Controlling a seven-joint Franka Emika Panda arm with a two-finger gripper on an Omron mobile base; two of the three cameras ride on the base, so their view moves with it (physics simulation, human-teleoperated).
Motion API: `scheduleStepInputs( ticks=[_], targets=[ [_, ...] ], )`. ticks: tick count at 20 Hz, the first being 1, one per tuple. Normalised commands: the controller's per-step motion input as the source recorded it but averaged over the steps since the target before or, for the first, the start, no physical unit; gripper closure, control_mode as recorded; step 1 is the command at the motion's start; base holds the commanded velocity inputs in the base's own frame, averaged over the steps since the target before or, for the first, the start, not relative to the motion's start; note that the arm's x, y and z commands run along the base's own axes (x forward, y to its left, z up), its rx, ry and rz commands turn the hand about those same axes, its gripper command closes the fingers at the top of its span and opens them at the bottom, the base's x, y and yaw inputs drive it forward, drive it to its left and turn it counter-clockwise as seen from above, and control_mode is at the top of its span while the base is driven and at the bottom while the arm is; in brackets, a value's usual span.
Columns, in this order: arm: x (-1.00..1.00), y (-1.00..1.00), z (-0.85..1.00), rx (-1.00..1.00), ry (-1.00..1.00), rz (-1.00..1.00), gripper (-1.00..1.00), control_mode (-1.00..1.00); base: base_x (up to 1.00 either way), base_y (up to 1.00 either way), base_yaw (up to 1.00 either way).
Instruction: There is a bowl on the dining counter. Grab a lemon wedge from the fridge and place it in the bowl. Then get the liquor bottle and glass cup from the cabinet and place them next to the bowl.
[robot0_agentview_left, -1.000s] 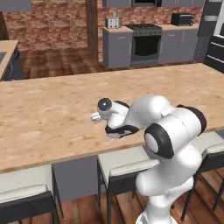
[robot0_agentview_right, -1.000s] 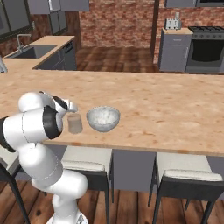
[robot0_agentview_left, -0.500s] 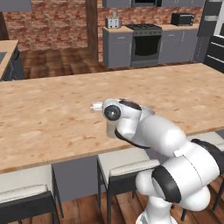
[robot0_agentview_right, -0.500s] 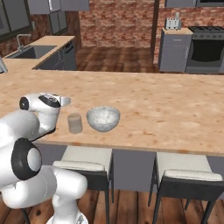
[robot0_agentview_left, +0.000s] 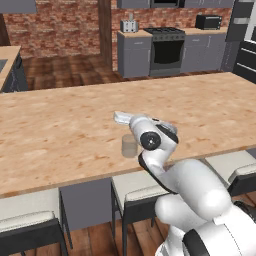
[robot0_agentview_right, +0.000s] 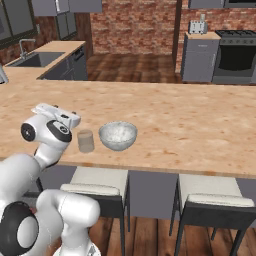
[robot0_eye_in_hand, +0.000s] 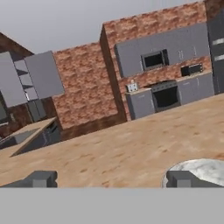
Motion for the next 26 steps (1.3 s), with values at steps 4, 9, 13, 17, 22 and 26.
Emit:
scheduleStepInputs(
  ticks=[4,9,13,17,22,26],
  targets=[
    [-0.71,-0.19,1.00,0.28,0.13,0.00,-1.00,-1.00,0.00,0.00,0.00],
    [-0.55,-0.10,1.00,0.21,0.14,-0.02,-1.00,-1.00,0.00,0.00,0.00],
    [-0.29,0.00,1.00,0.14,0.10,-0.04,-1.00,-1.00,0.00,0.00,0.00],
    [-0.17,-0.01,1.00,0.08,0.08,-0.05,-1.00,-1.00,0.00,0.00,0.00],
    [-0.54,-0.28,1.00,0.00,0.19,-0.07,-1.00,-1.00,0.00,0.00,0.00],
    [-0.94,-0.44,0.56,-0.04,0.35,-0.03,-1.00,-1.00,0.00,0.00,0.00]
  ],
)
